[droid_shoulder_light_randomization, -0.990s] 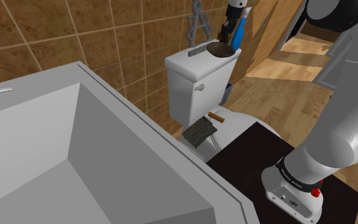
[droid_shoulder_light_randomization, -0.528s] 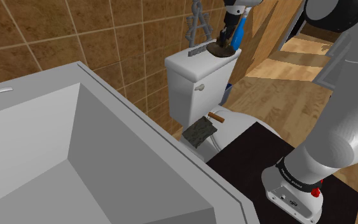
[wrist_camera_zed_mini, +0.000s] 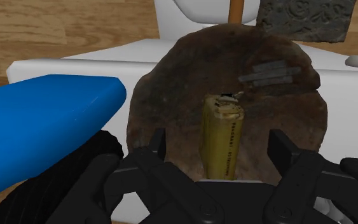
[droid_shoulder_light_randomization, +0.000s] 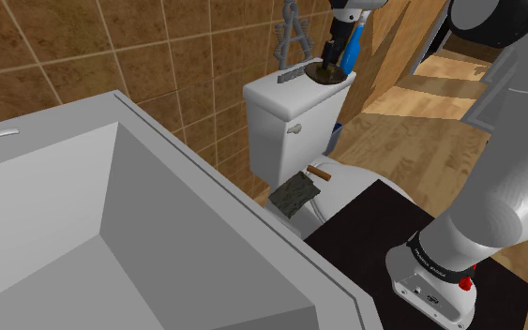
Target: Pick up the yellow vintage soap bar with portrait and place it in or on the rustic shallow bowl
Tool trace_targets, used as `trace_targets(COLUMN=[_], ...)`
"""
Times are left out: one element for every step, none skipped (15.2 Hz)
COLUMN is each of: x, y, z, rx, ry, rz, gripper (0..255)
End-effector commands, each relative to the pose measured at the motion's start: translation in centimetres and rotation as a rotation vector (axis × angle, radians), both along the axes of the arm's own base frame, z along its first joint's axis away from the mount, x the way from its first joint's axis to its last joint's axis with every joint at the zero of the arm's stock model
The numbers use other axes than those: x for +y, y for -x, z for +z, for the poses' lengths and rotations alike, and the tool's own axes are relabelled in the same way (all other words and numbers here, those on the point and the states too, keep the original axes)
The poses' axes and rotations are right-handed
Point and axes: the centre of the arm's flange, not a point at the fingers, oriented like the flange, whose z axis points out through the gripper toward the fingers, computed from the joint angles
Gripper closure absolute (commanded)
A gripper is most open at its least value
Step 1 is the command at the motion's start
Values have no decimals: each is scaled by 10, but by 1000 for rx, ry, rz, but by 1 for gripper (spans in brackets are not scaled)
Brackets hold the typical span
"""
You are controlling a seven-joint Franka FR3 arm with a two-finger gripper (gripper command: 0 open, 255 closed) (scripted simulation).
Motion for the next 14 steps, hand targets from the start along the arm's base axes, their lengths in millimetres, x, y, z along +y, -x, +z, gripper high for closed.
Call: trace_targets(x=[0,0,0,1,1,2,3,3,3,3,3,3,3,3], y=[0,0,0,1,2,3,3,3,3,3,3,3,3,3], z=[0,0,0,13,26,39,50,50,50,50,50,50,50,50], rx=[0,0,0,0,0,0,0,0,0,0,0,0,0,0], ry=[0,0,0,0,0,0,0,0,0,0,0,0,0,0], rz=[0,0,0,0,0,0,0,0,0,0,0,0,0,0], gripper=[0,0,0,0,0,0,0,0,0,0,0,0,0,0])
